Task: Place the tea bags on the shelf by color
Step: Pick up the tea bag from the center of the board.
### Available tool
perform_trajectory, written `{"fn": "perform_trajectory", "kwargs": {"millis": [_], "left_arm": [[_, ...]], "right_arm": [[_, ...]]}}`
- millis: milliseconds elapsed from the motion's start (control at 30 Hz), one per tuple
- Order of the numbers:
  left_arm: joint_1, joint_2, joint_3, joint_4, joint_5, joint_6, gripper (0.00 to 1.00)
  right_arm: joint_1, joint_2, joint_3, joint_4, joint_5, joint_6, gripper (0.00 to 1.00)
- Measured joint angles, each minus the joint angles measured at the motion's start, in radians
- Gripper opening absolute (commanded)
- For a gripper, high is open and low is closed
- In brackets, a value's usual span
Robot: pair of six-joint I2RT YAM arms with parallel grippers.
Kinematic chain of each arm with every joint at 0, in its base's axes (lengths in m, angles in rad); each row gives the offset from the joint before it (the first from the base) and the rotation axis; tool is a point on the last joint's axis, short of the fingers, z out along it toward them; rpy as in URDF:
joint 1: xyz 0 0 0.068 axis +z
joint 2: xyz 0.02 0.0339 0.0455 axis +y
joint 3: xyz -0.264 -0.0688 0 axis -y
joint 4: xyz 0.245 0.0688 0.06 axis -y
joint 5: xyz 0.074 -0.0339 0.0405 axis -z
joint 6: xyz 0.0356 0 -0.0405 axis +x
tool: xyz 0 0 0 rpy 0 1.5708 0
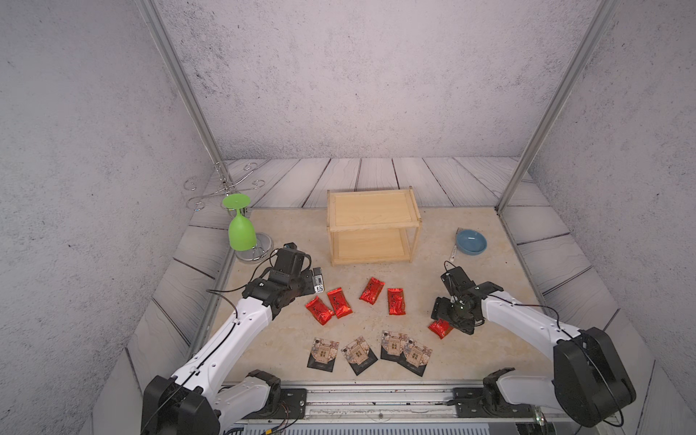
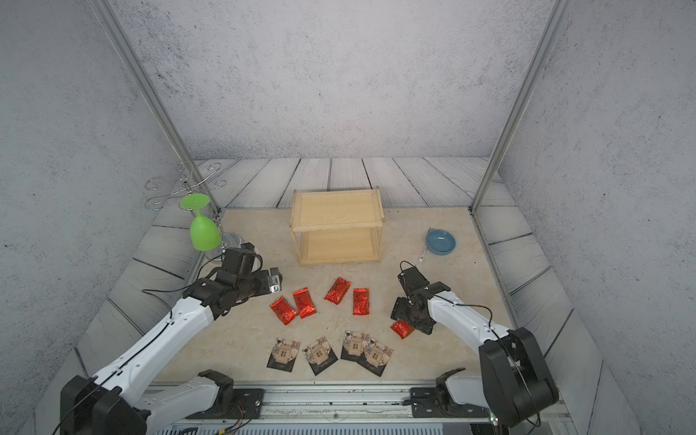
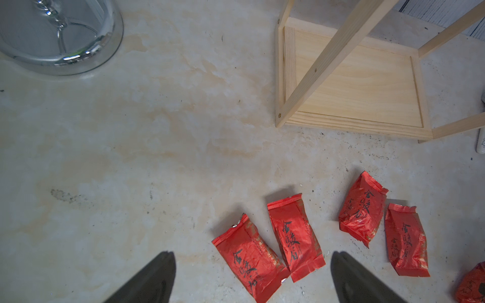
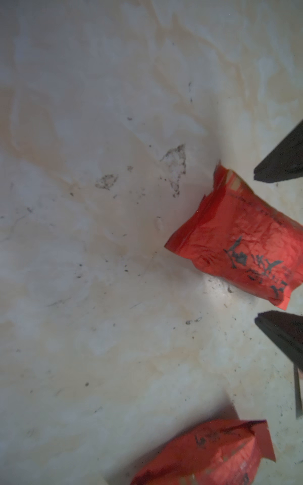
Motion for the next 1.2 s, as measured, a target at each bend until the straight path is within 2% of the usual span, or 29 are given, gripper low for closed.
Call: {"fn": "perform_trajectory", "kwargs": {"millis": [533, 633, 900, 1033, 1200], "left_arm": [[0.000, 0.000, 0.000, 0.008, -0.005, -0.001, 0.98], [0.000, 0.000, 0.000, 0.008, -0.004, -0.003, 0.98], [0.000, 0.000, 0.021, -0.008, -0.005, -0.020, 0.99], [0.000, 0.007, 0.075, -0.028, -0.005, -0.018, 0.99], [0.000, 0.032, 0.142, -0.033, -0.005, -0.015, 0.99]], "right_arm": [[0.003, 0.031, -0.058, 0.070, 0.009, -0.004, 0.66], [0.003, 0.030, -0.058, 0.074, 0.019, -0.016, 0.60], [0.003, -0.024, -0.046, 0.039, 0.069, -0.065, 0.55], [0.003, -0.058, 0.018, -0.008, 0.085, -0.108, 0.54], [0.003, -0.049, 0.269, -0.080, 0.114, -0.220, 0.50]]}}
